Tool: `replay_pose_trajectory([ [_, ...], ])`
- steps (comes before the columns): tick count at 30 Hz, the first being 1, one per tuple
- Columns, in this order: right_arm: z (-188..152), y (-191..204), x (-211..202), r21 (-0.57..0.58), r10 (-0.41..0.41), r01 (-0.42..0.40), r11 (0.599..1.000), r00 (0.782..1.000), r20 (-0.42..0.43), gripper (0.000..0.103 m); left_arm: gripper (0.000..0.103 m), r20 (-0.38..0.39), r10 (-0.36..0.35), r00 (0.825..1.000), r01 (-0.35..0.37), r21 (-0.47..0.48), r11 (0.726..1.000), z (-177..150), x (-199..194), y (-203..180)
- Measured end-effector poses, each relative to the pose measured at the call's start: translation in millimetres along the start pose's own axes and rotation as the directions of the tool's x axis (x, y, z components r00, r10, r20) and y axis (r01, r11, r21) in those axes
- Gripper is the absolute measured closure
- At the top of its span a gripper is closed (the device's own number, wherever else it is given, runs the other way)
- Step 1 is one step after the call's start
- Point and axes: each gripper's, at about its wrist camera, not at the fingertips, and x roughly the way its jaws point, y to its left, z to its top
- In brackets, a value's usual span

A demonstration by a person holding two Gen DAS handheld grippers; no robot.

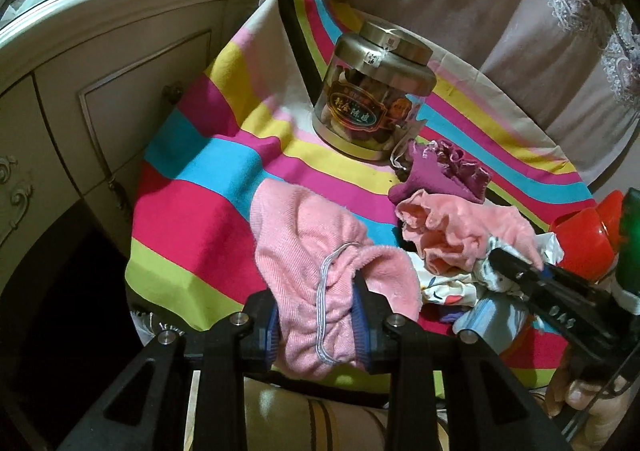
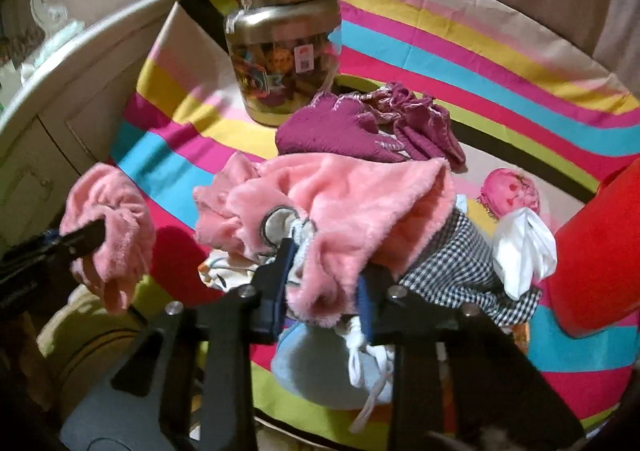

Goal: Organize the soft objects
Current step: 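Grasp the pink fleece cloth with the right gripper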

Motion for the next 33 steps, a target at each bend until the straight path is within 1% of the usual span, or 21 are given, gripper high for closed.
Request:
replay_pose_trajectory([
  [4,1,-7,-24,0.035,0.052,-0.055,0.998,0.994,0.099,0.077,0.072,0.018,-0.001,1.0,0.001,0.013,1.0,-1,-5,-3],
  [7,3,-11,-42,0.057,0.068,-0.078,0.995,0.986,0.152,0.078,0.072,0.031,-0.002,1.0,0.002,0.014,1.0,-2,-9,-3],
  [12,1,-19,-72,0.092,0.092,-0.113,0.989,0.974,0.209,0.079,0.072,0.068,-0.011,0.998,0.01,0.011,1.0,-3,-19,-5],
  [18,-15,-29,-111,0.125,0.112,-0.151,0.981,0.955,0.275,0.079,0.072,0.127,-0.023,0.992,0.02,0.021,1.0,-5,-35,-13],
  [22,-26,-40,-138,0.157,0.128,-0.187,0.97,0.937,0.326,0.08,0.072,0.166,-0.037,0.985,0.031,0.037,0.999,-9,-48,-24],
  [27,-39,-59,-170,0.197,0.151,-0.244,0.95,0.906,0.394,0.08,0.072,0.195,-0.052,0.979,0.043,0.05,0.998,-12,-58,-35],
  [30,-44,-67,-191,0.202,0.121,-0.223,0.954,0.898,0.423,0.08,0.072,0.19,-0.065,0.98,0.056,0.054,0.997,-14,-61,-40],
  [33,-53,-74,-208,0.214,0.08,-0.189,0.958,0.898,0.433,0.08,0.072,0.18,-0.084,0.98,0.074,0.065,0.995,-19,-64,-47],
])
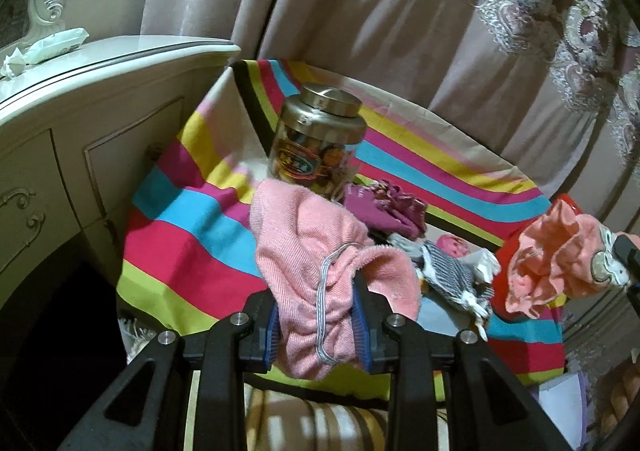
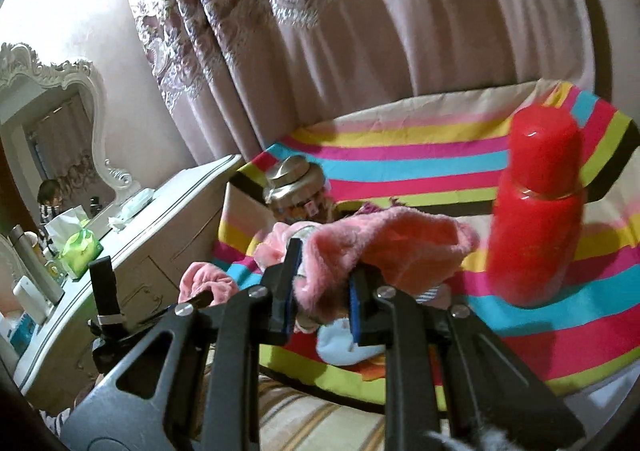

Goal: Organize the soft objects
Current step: 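Grasp the pink fleece cloth with the right gripper, then carry the fleece to the white box and open the right gripper while left carries towel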

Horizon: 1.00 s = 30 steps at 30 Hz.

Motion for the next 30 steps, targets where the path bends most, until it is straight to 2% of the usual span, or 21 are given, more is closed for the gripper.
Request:
replay_pose_trajectory([
  [8,-29,-54,-49,0.072,-0.169,0.171,0.983,0.985,-0.034,0.08,0.072,-0.046,-0.102,0.994,0.104,0.046,0.994,-15,-9,-44],
  [11,-44,-80,-70,0.116,-0.235,0.241,0.964,0.97,-0.059,0.08,0.072,-0.094,-0.17,0.981,0.178,0.094,0.98,-26,-9,-78],
  [13,-55,-99,-87,0.141,-0.297,0.306,0.941,0.951,-0.081,0.08,0.072,-0.126,-0.213,0.969,0.228,0.119,0.966,-34,-10,-101],
  [17,-68,-119,-111,0.148,-0.393,0.407,0.901,0.912,-0.117,0.08,0.072,-0.215,-0.308,0.927,0.347,0.176,0.921,-56,-12,-155],
  [18,-72,-124,-118,0.144,-0.424,0.439,0.887,0.897,-0.125,0.08,0.072,-0.235,-0.323,0.917,0.369,0.185,0.911,-61,-13,-167],
  [21,-80,-138,-135,0.15,-0.483,0.5,0.853,0.865,-0.136,0.08,0.072,-0.31,-0.371,0.876,0.447,0.227,0.865,-83,-17,-209],
  [27,-96,-171,-163,0.202,-0.557,0.584,0.786,0.811,-0.178,0.08,0.072,-0.421,-0.422,0.803,0.555,0.269,0.787,-119,-28,-269],
  [30,-104,-183,-179,0.218,-0.604,0.632,0.743,0.775,-0.189,0.08,0.072,-0.464,-0.437,0.771,0.599,0.296,0.744,-137,-35,-297],
])
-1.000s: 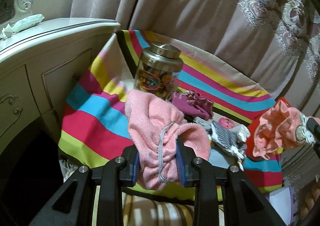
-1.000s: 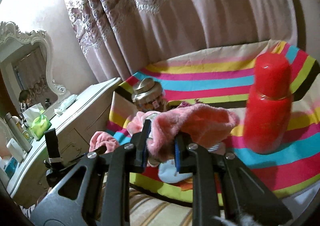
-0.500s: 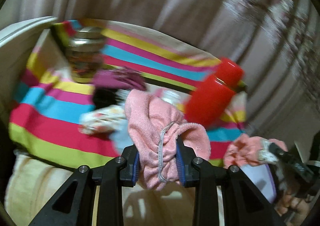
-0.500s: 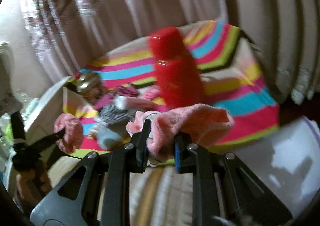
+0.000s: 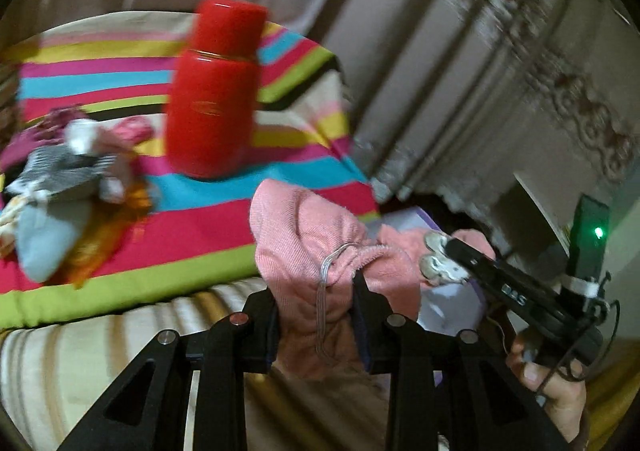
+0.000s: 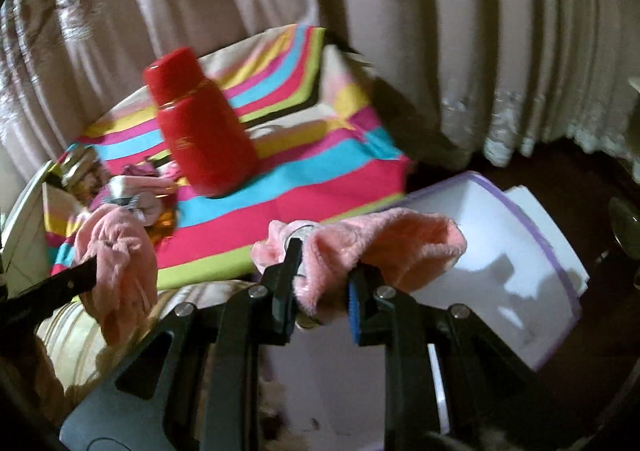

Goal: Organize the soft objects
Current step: 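Carry the fleece to the white box and open the right gripper while left carries towel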

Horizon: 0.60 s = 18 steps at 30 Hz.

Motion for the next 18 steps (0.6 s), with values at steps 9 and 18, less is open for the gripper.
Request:
replay_pose_trajectory([
  [9,-9,-40,-12,0.047,-0.129,0.129,0.991,0.992,-0.001,0.063,0.034,-0.136,-0.184,0.973,0.201,0.122,0.972,-6,41,-63],
  [18,-8,-40,-16,0.049,-0.136,0.135,0.99,0.99,0.021,0.033,0.025,-0.113,-0.107,0.988,0.12,0.122,0.985,-2,38,-44],
])
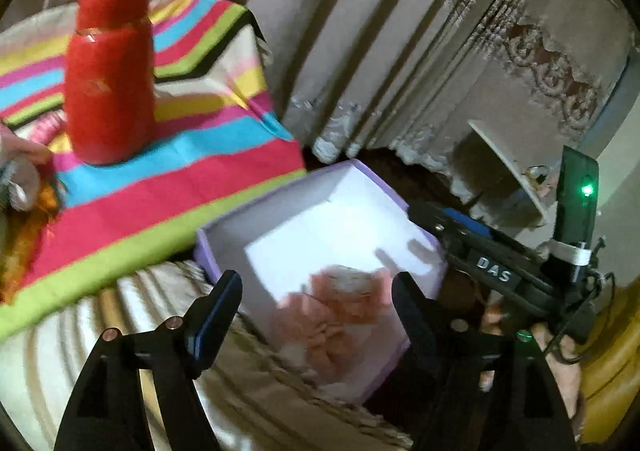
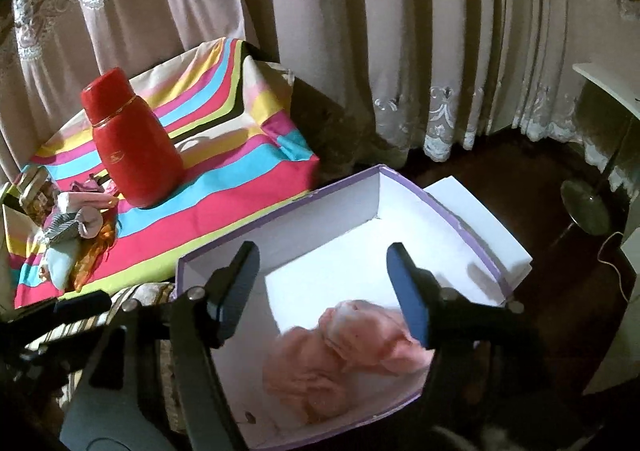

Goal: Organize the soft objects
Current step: 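Carry the fleece to the white box and open the right gripper while left carries towel, then lower the pink towel into the white box and open the left gripper, then grasp the black-and-white checkered cloth with the left gripper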

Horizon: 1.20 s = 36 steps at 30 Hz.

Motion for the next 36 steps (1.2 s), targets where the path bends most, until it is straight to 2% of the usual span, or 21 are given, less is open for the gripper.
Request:
replay_pose_trajectory([
  [4,-1,12,0,-0.025,0.019,-0.02,0.999,1.0,-0.007,0.033,0.025,0.01,0.074,0.997,-0.075,0.019,0.997,4,-14,15],
  [6,-2,16,1,-0.028,0.039,-0.039,0.999,0.999,-0.014,0.033,0.025,0.025,0.076,0.997,-0.077,0.006,0.997,6,-24,28],
  [13,-3,49,3,-0.074,0.107,-0.109,0.991,0.994,-0.028,0.033,0.025,0.137,0.145,0.98,-0.151,0.037,0.988,13,-67,70],
  [18,-4,81,8,-0.125,0.135,-0.14,0.982,0.99,-0.048,0.033,0.025,0.215,0.231,0.949,-0.223,-0.06,0.973,22,-101,123],
  [21,-4,102,13,-0.154,0.166,-0.175,0.973,0.984,-0.066,0.033,0.025,0.255,0.279,0.926,-0.245,-0.154,0.957,24,-124,161],
  [25,-3,126,20,-0.168,0.213,-0.228,0.959,0.972,-0.099,0.033,0.025,0.27,0.346,0.899,-0.284,-0.245,0.927,28,-142,197],
  [27,-2,137,23,-0.178,0.226,-0.242,0.954,0.968,-0.109,0.033,0.025,0.262,0.371,0.891,-0.296,-0.283,0.912,30,-148,213],
  [30,-1,152,28,-0.183,0.253,-0.273,0.944,0.959,-0.125,0.033,0.027,0.259,0.368,0.893,-0.267,-0.352,0.897,32,-154,242],
  [36,2,175,38,-0.197,0.281,-0.31,0.93,0.946,-0.16,0.033,0.036,0.222,0.38,0.898,-0.234,-0.49,0.84,35,-151,305],
])
